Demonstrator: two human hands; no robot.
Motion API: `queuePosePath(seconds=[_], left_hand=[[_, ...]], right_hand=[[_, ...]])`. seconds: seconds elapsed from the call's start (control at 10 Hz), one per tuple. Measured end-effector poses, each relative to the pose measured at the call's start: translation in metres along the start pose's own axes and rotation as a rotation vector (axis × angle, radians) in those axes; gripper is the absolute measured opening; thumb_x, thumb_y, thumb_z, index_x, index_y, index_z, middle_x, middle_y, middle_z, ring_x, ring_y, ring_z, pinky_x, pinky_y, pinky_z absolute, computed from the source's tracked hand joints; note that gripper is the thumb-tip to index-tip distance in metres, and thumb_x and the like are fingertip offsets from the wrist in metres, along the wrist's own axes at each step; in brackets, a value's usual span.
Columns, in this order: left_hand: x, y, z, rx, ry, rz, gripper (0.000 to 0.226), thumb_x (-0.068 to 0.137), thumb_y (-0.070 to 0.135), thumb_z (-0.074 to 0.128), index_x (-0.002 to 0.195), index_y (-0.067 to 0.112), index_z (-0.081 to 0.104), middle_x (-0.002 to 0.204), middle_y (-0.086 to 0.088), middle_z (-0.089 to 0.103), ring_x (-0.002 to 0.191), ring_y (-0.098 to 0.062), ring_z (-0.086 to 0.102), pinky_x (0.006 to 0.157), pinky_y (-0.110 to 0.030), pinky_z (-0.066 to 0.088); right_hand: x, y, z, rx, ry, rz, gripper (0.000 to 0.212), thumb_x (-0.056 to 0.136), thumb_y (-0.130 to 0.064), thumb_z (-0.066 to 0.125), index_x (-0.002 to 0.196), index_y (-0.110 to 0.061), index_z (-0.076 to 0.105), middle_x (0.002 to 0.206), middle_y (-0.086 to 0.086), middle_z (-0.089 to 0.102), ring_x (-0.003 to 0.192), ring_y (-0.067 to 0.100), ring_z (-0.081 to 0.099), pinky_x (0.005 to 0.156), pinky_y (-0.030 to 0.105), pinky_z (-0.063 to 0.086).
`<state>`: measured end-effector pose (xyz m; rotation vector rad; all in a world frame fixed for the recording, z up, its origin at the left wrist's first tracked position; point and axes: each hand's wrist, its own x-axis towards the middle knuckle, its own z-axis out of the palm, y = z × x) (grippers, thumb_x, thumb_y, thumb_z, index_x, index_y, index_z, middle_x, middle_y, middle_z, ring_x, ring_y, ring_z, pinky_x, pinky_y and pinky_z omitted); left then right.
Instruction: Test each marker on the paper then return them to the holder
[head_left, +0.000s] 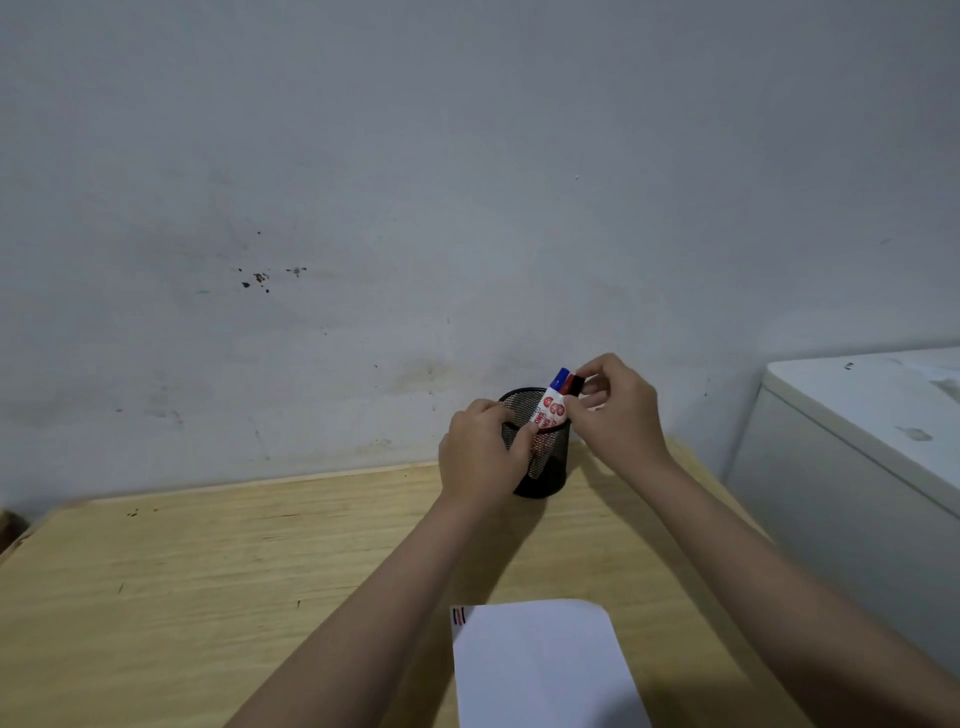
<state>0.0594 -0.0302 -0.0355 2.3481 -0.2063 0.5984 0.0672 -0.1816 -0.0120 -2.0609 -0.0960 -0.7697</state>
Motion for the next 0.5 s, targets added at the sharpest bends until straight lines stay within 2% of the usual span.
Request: queuePosePath(seconds=[0.1, 0.3, 0.4, 0.5], left_hand=[[-0.001, 0.0, 0.002, -0.02, 0.019, 0.0, 0.036, 0.083, 0.039, 0.061, 0.105, 0.011, 0.068, 0.113, -0.002, 0.066, 0.104, -0.023, 0.058, 0.081, -0.038, 0.051], [-0.006, 0.0, 0.002, -0.02, -0.037, 0.002, 0.039, 0.085, 0.035, 0.059, 0.115, 0.011, 0.062, 0.121, -0.003, 0.063, 0.111, -0.024, 0.056, 0.087, -0.039, 0.05], [-0.012, 0.005, -0.008, -0.069, -0.087, 0.008, 0.045, 0.085, 0.033, 0.059, 0.125, 0.012, 0.054, 0.129, -0.004, 0.059, 0.12, -0.023, 0.051, 0.096, -0.036, 0.044], [-0.029, 0.008, -0.025, -0.175, -0.016, 0.066, 0.046, 0.086, 0.034, 0.06, 0.127, 0.016, 0.053, 0.134, 0.001, 0.055, 0.126, -0.017, 0.046, 0.098, -0.023, 0.034]], right_hand=[[-0.003, 0.005, 0.004, -0.035, 0.01, 0.003, 0.025, 0.074, -0.007, 0.068, 0.096, -0.014, 0.059, 0.082, 0.01, 0.061, 0.067, 0.021, 0.058, 0.058, 0.021, 0.044], [-0.003, 0.006, 0.005, -0.146, -0.034, 0.045, 0.037, 0.079, -0.017, 0.067, 0.113, -0.016, 0.054, 0.101, 0.009, 0.058, 0.079, 0.02, 0.056, 0.056, 0.022, 0.041], [-0.006, -0.006, -0.003, -0.133, -0.048, 0.076, 0.048, 0.08, -0.018, 0.066, 0.124, -0.016, 0.049, 0.11, 0.009, 0.054, 0.083, 0.019, 0.055, 0.058, 0.02, 0.039], [-0.005, -0.032, -0.027, -0.003, 0.105, 0.027, 0.037, 0.08, -0.018, 0.067, 0.115, -0.014, 0.056, 0.109, 0.011, 0.059, 0.076, 0.017, 0.058, 0.06, 0.02, 0.043]])
